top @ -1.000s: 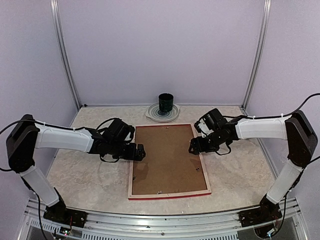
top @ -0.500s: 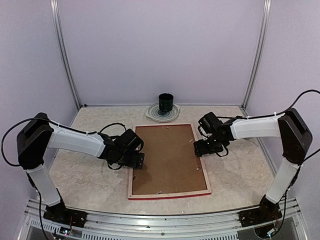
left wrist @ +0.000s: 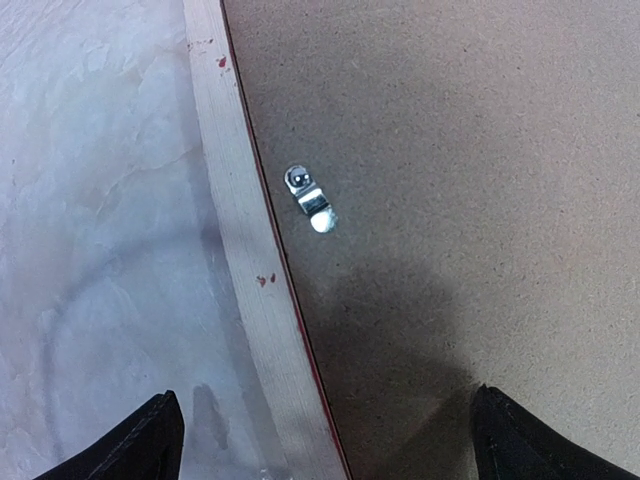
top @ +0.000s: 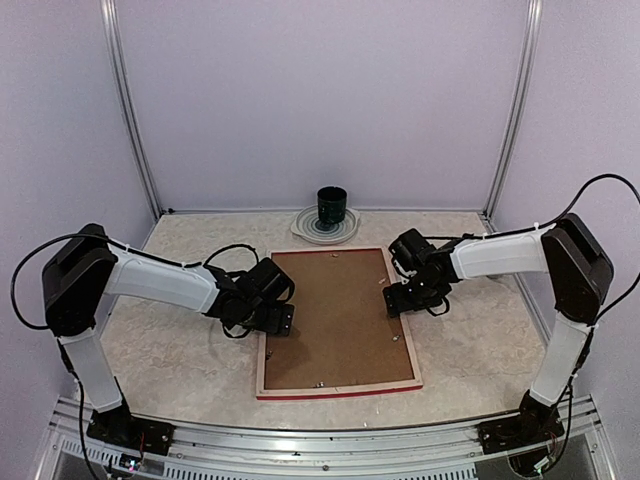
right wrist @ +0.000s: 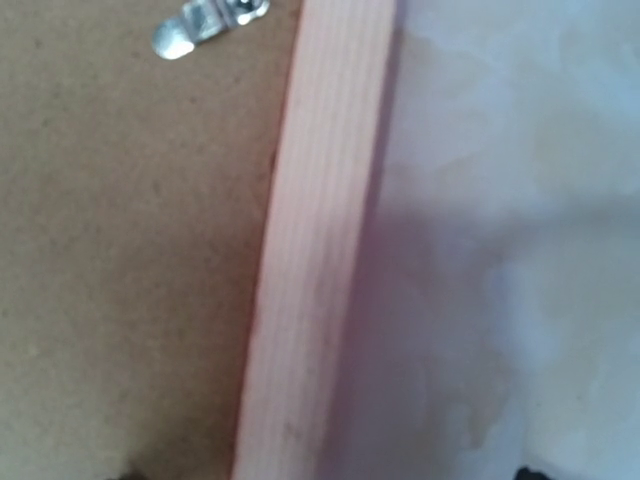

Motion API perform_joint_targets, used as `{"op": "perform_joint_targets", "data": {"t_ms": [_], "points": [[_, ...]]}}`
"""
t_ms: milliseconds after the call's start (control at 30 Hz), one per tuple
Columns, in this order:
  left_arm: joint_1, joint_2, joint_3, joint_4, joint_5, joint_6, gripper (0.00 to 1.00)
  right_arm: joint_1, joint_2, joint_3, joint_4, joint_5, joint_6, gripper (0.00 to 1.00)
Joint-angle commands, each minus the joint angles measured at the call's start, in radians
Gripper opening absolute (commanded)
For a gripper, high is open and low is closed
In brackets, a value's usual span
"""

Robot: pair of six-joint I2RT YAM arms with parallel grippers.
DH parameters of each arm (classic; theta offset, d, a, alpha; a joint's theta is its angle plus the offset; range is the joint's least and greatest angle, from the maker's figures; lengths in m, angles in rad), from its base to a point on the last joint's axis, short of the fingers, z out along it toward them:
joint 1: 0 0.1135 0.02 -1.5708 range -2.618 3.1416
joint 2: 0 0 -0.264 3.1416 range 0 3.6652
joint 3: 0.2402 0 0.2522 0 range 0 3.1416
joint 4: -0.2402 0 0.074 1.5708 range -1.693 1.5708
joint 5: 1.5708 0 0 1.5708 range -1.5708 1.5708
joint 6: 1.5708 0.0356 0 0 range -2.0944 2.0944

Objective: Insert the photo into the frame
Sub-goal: Adjust the photo frame at the center of the board.

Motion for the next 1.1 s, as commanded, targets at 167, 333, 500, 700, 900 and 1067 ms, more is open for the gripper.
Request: {"op": "perform_joint_targets", "data": {"t_ms": [167, 333, 500, 700, 900, 1067], "points": [[0.022, -0.022, 0.041, -0.076, -0.005, 0.038, 0.99, 0.012, 0.007, 0.052, -0.05, -0.021, -0.019, 0.83], [0.078, -0.027, 0.123, -0.093, 0.002, 0.075, 0.99, 0.012, 0.012, 0.146, -0.09, 0.018, -0.023, 0.83], [0.135, 0.029, 0.23, -0.101, -0.002, 0.122, 0.99, 0.012, 0.056, 0.277, -0.117, 0.047, -0.034, 0.83], [0.175, 0.162, 0.389, -0.143, -0.056, 0.172, 0.99, 0.013, 0.18, 0.441, -0.145, 0.098, -0.046, 0.83], [0.187, 0.28, 0.47, -0.162, -0.059, 0.18, 0.99, 0.022, 0.319, 0.575, -0.192, 0.156, -0.058, 0.83], [0.178, 0.338, 0.477, -0.172, -0.077, 0.181, 0.99, 0.04, 0.389, 0.594, -0.22, 0.216, -0.061, 0.83]]}}
